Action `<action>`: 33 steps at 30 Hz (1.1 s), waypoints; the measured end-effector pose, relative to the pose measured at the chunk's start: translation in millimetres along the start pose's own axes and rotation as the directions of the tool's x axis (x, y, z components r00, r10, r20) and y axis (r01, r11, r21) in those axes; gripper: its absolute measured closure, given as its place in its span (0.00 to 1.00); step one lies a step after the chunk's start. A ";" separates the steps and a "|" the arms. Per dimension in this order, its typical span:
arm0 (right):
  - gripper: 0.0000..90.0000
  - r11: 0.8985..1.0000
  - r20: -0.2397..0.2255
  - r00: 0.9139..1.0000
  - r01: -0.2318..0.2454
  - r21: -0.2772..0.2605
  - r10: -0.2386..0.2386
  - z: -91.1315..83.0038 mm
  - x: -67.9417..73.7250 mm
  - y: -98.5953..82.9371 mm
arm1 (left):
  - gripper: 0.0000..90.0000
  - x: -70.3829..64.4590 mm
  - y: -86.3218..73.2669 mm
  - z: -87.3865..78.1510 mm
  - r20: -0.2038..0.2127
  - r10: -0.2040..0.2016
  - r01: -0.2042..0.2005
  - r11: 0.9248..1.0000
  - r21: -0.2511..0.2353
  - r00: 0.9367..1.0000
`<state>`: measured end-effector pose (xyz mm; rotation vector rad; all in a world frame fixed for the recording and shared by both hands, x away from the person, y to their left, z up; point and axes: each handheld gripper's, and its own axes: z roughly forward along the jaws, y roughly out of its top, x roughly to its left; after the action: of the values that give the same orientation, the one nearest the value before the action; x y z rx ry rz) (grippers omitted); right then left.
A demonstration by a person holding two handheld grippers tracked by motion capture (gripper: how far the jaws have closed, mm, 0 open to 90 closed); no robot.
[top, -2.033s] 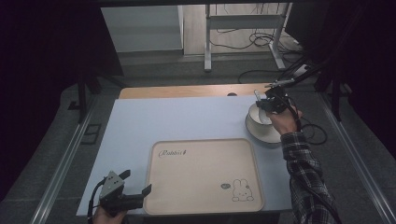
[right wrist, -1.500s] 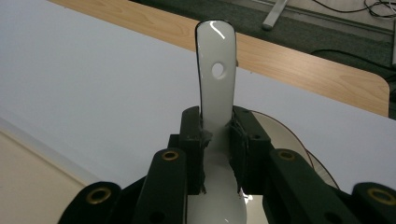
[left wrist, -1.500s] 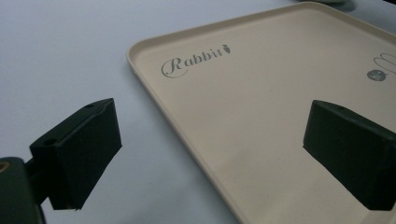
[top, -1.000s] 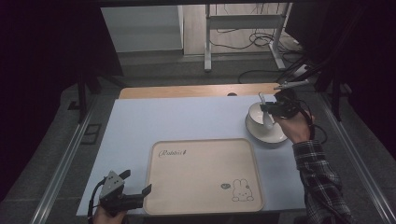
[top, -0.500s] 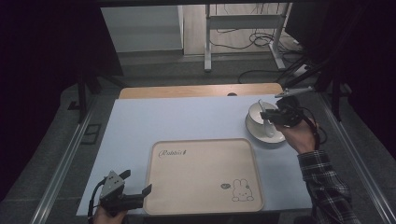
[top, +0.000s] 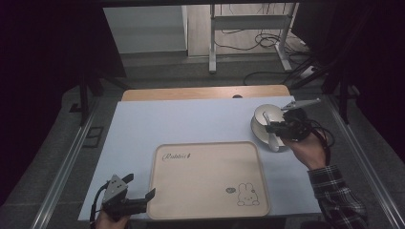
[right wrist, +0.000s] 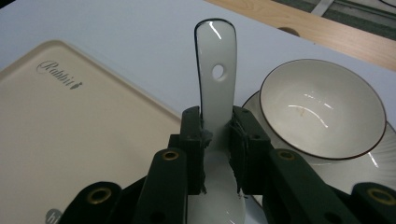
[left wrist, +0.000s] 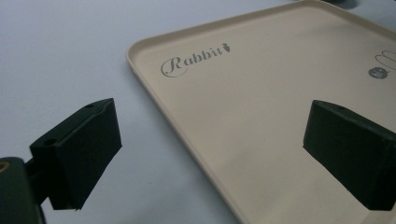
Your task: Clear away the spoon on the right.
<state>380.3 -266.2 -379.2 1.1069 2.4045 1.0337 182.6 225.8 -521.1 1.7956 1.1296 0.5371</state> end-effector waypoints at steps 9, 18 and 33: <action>0.85 1.000 -0.033 0.999 0.012 0.027 -0.011 -2.8 14.4 -11.1 | 0.04 -0.2 0.0 0.1 0.000 0.001 -0.001 1.000 0.000 1.000; 0.85 0.998 -0.067 0.998 0.025 0.059 -0.021 0.0 30.4 -22.3 | 0.04 -0.4 0.1 0.2 -0.001 0.004 -0.004 1.000 0.002 1.000; 0.85 0.992 -0.128 0.991 0.056 0.114 -0.041 10.0 59.3 -38.5 | 0.04 -0.5 0.2 0.2 -0.001 0.007 -0.007 1.000 0.002 1.000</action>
<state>325.9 -233.8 -412.2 1.0440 2.6082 0.9849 182.6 225.3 -521.0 1.8024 1.1253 0.5413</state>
